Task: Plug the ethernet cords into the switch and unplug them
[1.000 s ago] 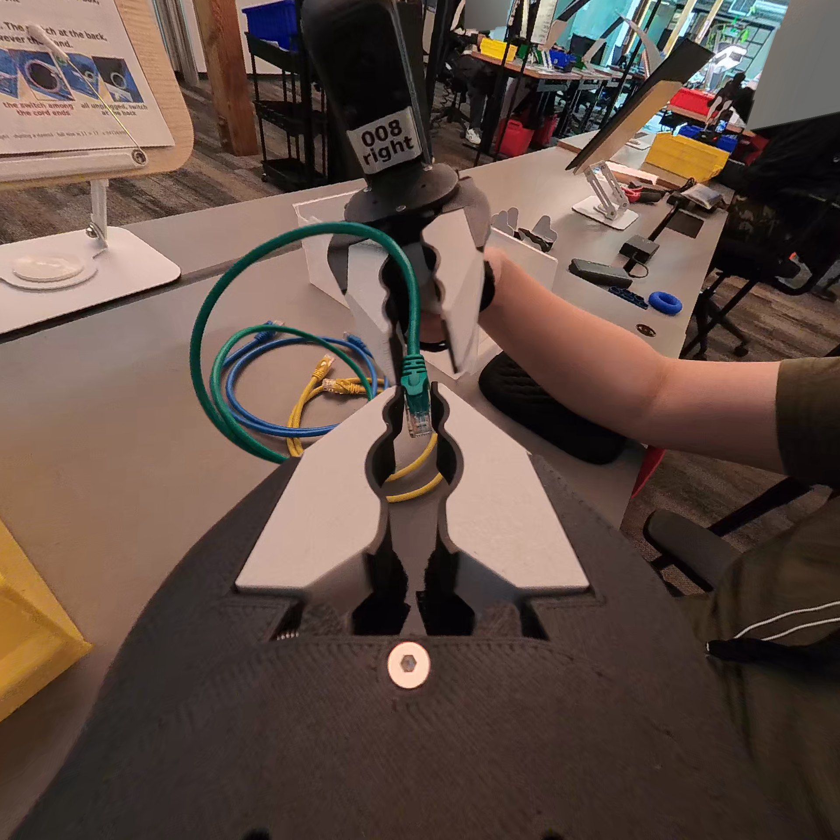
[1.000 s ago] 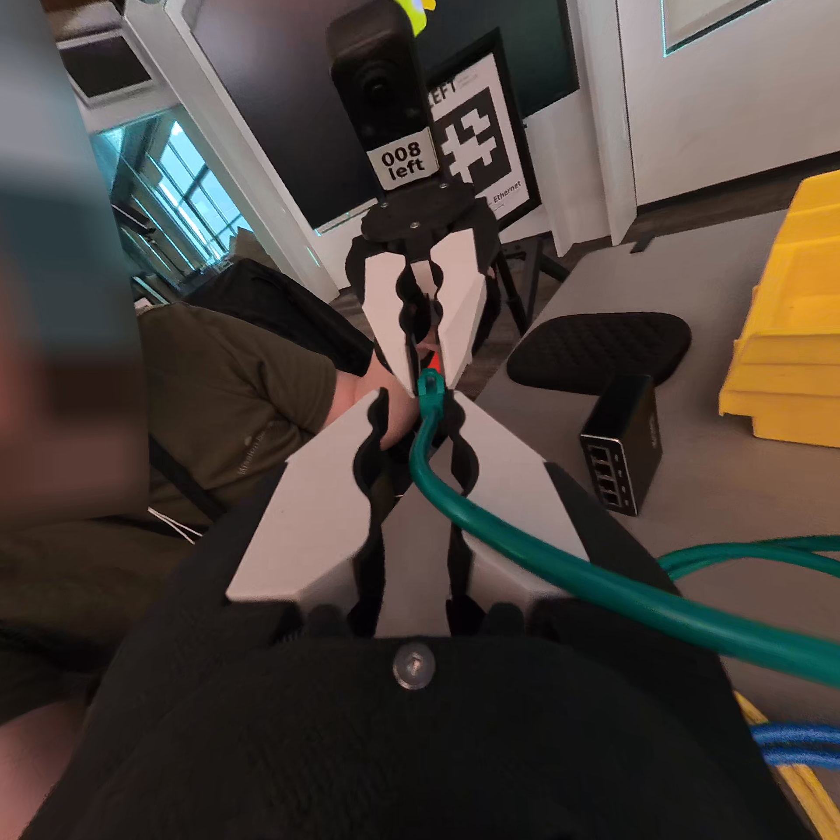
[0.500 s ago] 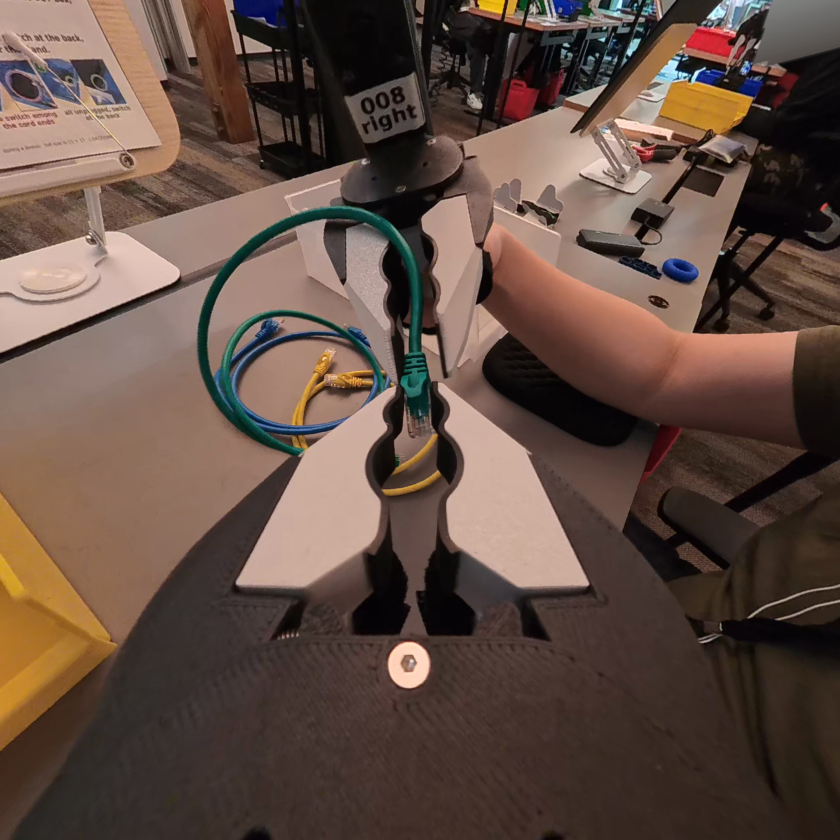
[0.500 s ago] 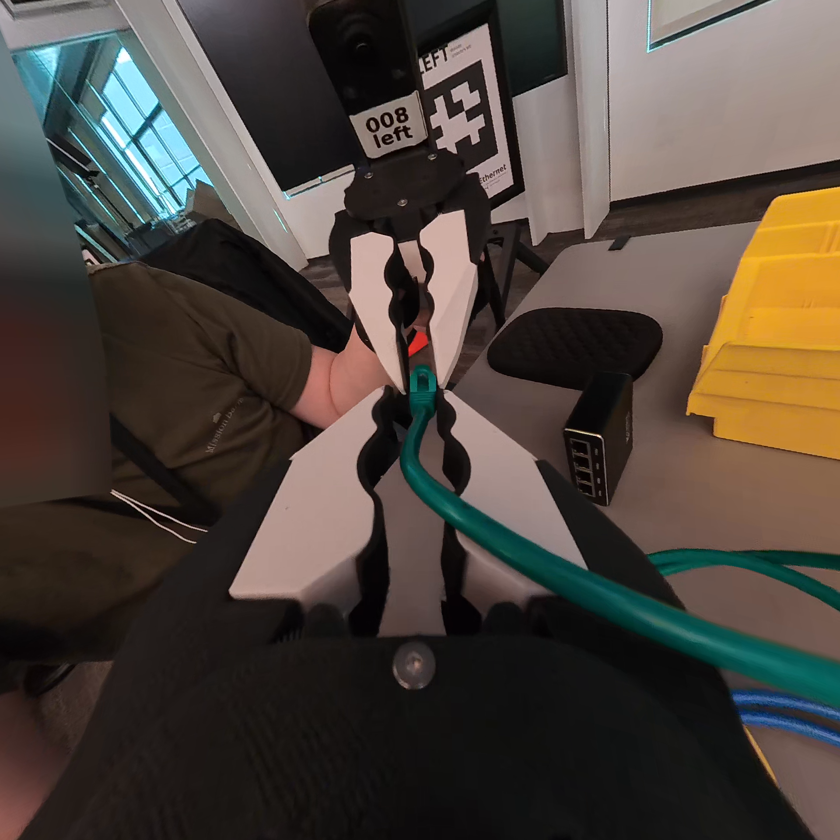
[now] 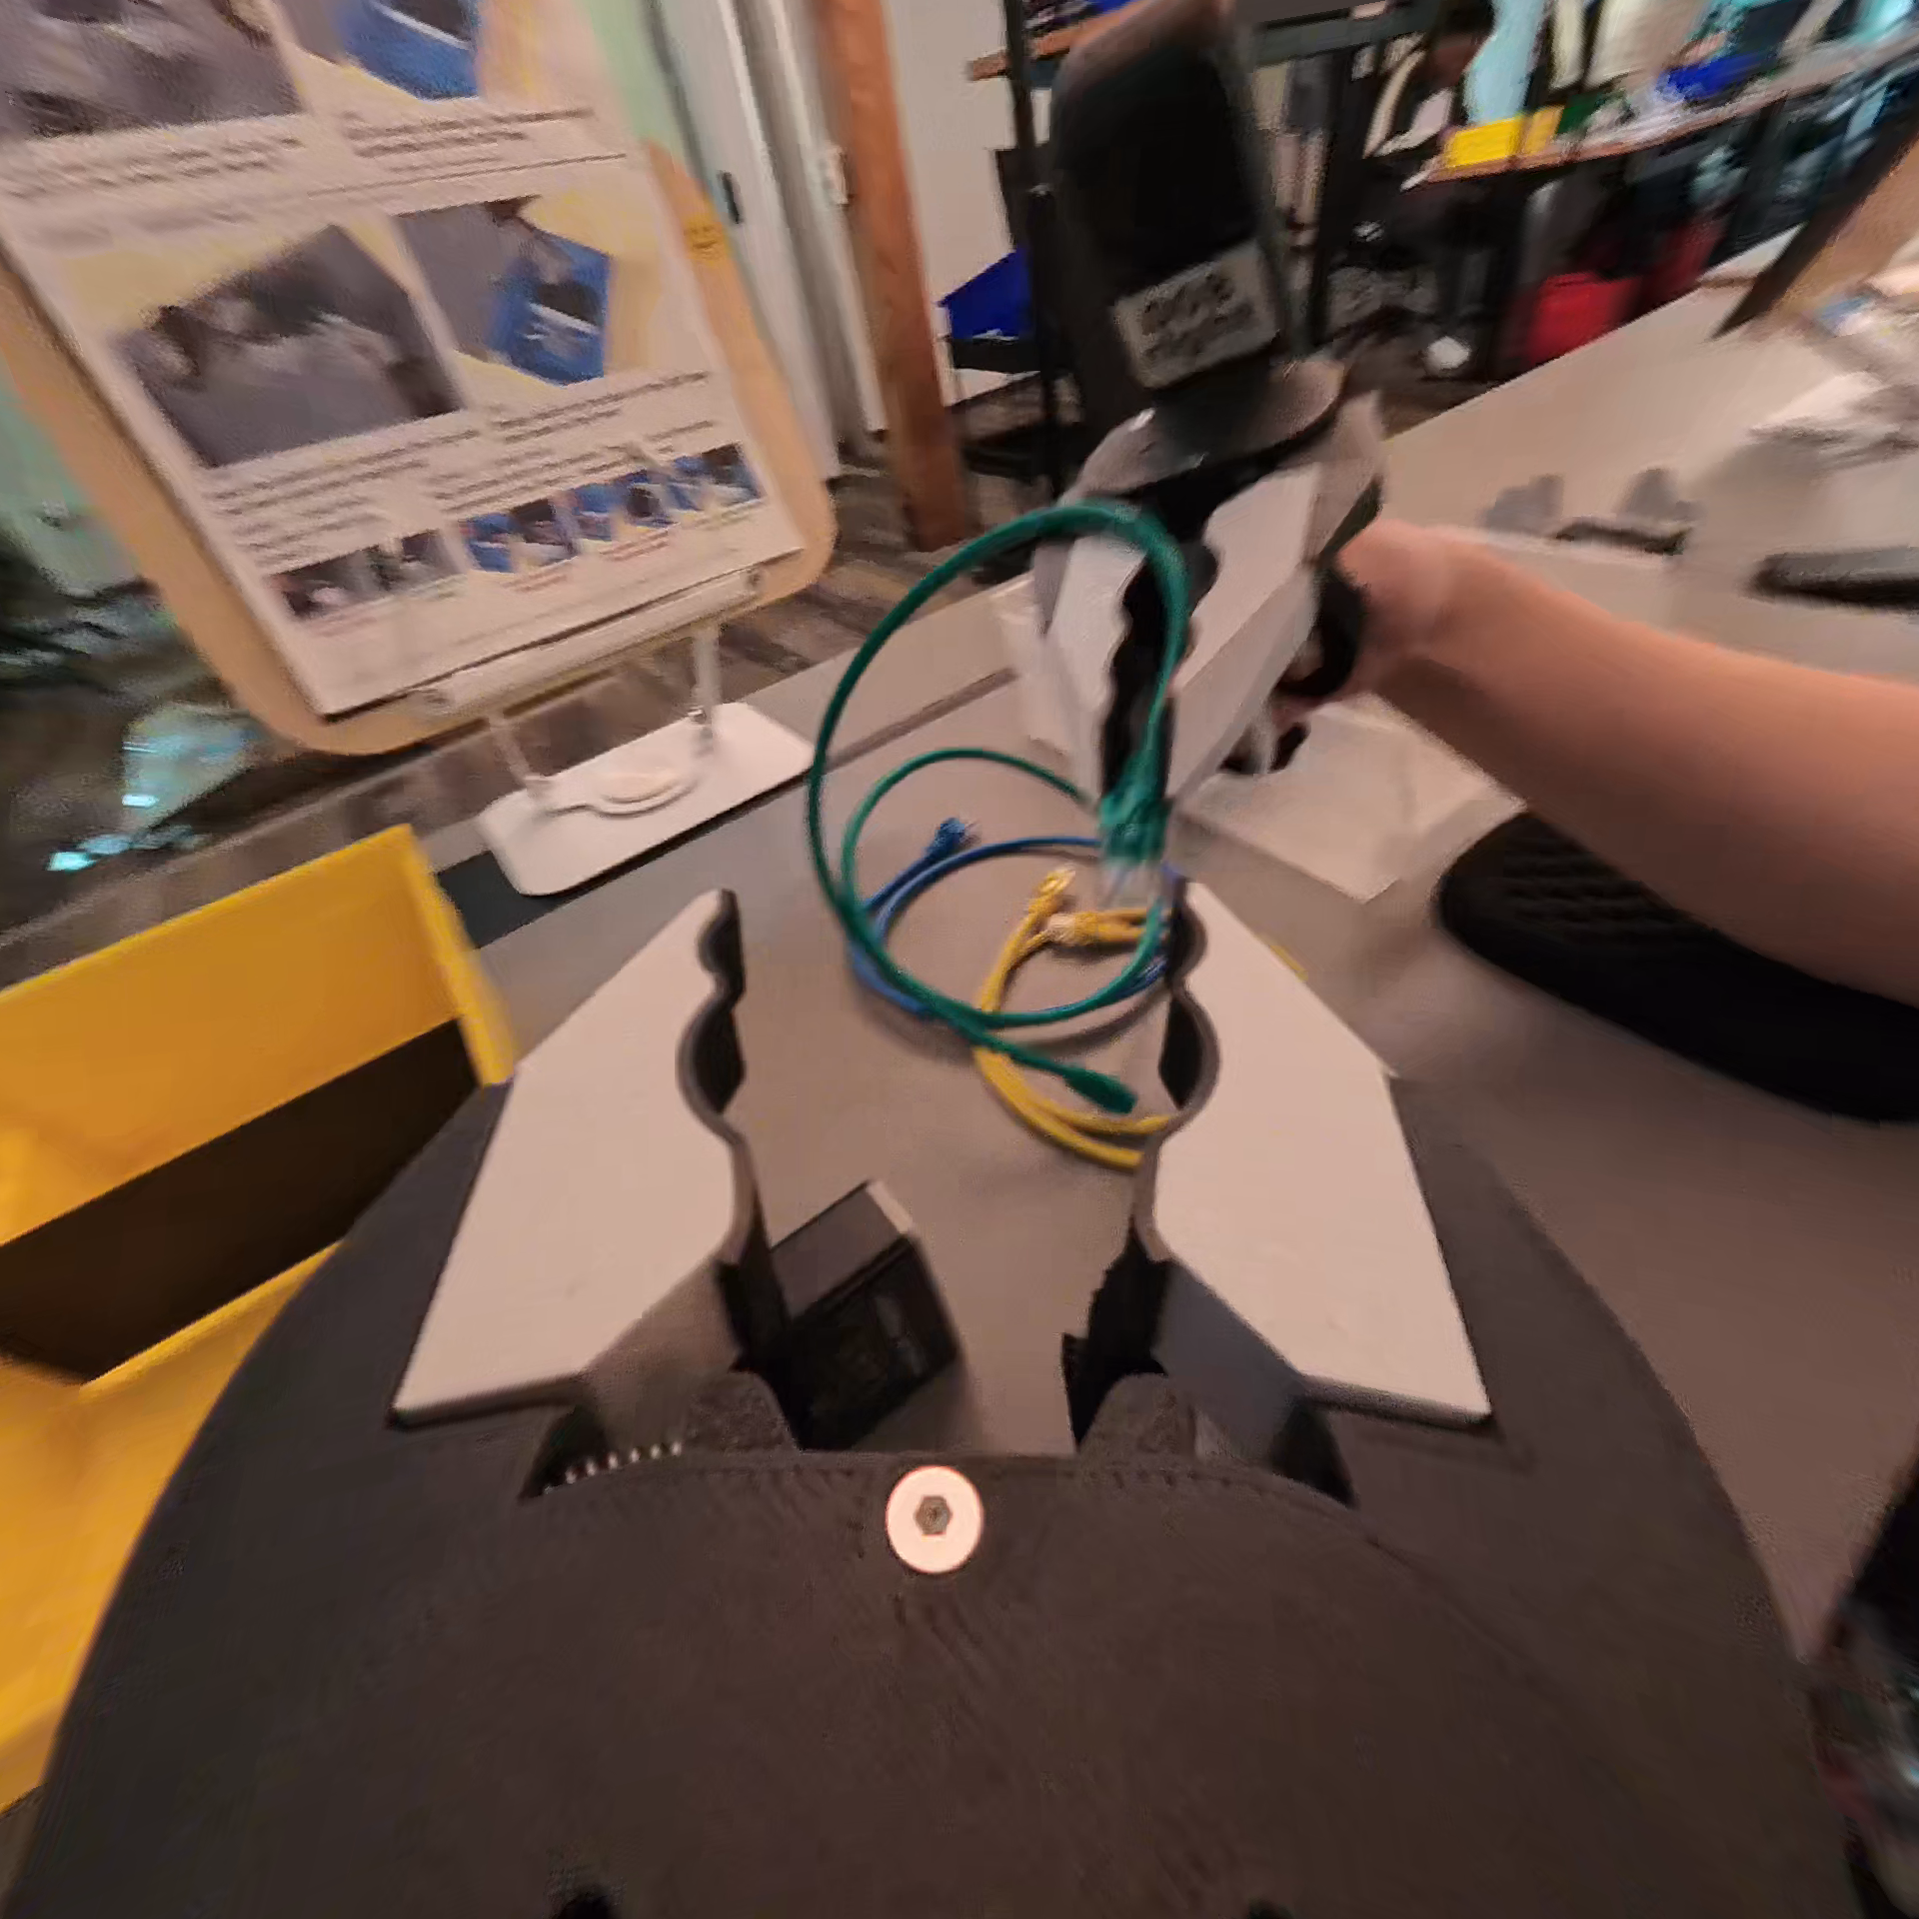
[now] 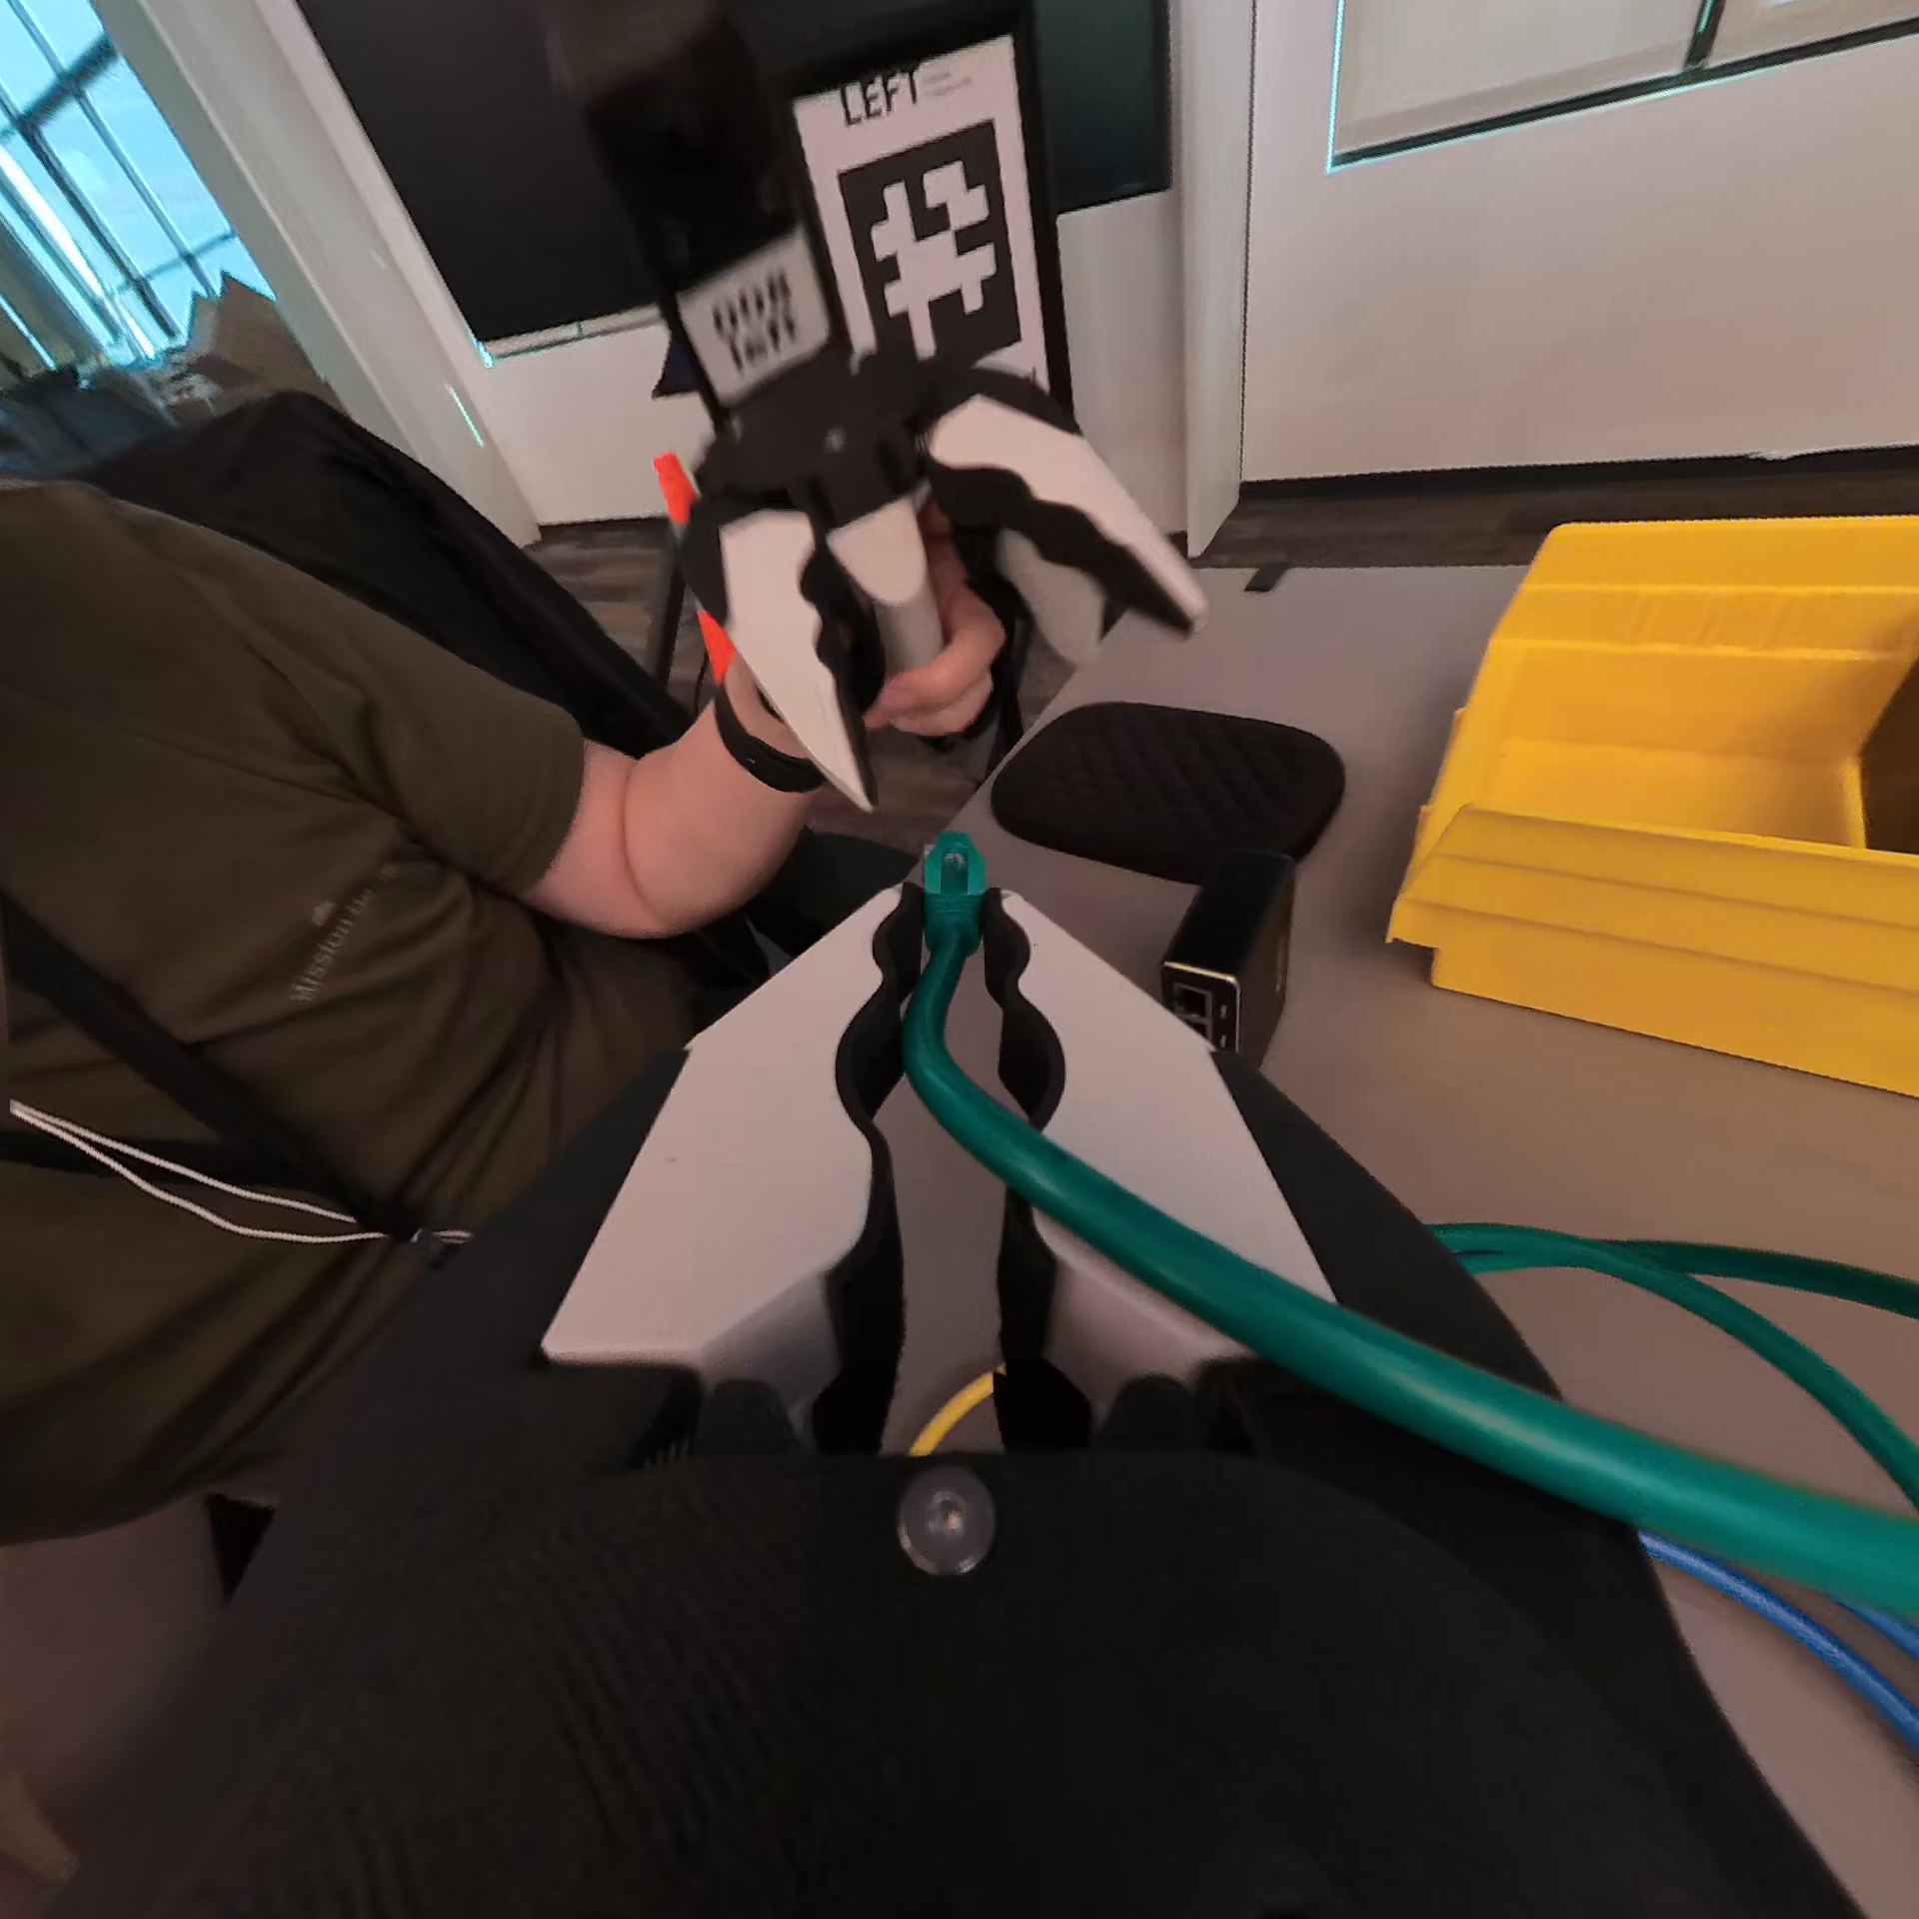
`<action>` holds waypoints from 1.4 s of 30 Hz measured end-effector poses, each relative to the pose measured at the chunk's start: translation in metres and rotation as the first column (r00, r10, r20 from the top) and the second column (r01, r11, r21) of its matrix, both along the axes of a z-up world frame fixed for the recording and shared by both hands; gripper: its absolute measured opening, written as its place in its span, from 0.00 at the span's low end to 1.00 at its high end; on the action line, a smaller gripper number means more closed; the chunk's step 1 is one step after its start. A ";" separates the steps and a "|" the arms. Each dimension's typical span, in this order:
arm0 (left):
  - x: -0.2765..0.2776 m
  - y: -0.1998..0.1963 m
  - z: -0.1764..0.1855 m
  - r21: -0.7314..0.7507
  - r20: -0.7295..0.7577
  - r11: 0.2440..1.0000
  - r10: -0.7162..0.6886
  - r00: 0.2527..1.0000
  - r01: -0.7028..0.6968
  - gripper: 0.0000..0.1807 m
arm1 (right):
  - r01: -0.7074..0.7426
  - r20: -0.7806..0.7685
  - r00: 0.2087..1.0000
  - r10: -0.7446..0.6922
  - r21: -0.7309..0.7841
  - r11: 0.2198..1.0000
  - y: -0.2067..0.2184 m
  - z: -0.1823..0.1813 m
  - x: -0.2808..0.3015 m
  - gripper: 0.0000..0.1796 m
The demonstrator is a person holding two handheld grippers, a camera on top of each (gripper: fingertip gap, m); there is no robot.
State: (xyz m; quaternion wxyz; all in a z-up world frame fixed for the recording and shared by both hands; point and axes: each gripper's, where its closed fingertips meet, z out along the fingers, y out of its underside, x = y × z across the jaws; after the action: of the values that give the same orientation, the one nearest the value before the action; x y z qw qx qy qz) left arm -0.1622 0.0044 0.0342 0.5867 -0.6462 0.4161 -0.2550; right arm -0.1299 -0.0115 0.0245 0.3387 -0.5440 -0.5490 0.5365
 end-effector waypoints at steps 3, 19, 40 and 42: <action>-0.032 0.012 -0.038 0.040 -0.119 0.996 0.079 0.990 -0.075 0.53 | 0.017 0.007 1.000 -0.018 0.013 1.000 0.004 -0.001 0.002 0.06; -0.059 0.048 -0.159 -0.363 -0.278 0.882 -0.412 0.868 0.302 0.40 | -0.008 0.048 0.999 0.005 0.054 0.999 -0.001 -0.010 -0.001 0.06; -0.024 0.014 -0.113 -0.757 0.329 0.387 -0.471 0.819 0.527 0.17 | 0.076 0.073 0.993 -0.092 0.200 0.977 0.019 -0.024 -0.006 0.06; -0.022 0.008 -0.094 -0.732 0.380 0.366 -0.480 0.791 0.574 0.17 | 0.102 -0.009 0.995 -0.104 0.298 0.949 0.018 -0.009 -0.007 0.06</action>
State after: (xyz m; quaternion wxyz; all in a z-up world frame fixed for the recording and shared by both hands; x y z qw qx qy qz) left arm -0.1843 0.0128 -0.0601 0.1240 -0.6592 0.4019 -0.6234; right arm -0.1368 0.0064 0.0154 0.4425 -0.5166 -0.5956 0.4273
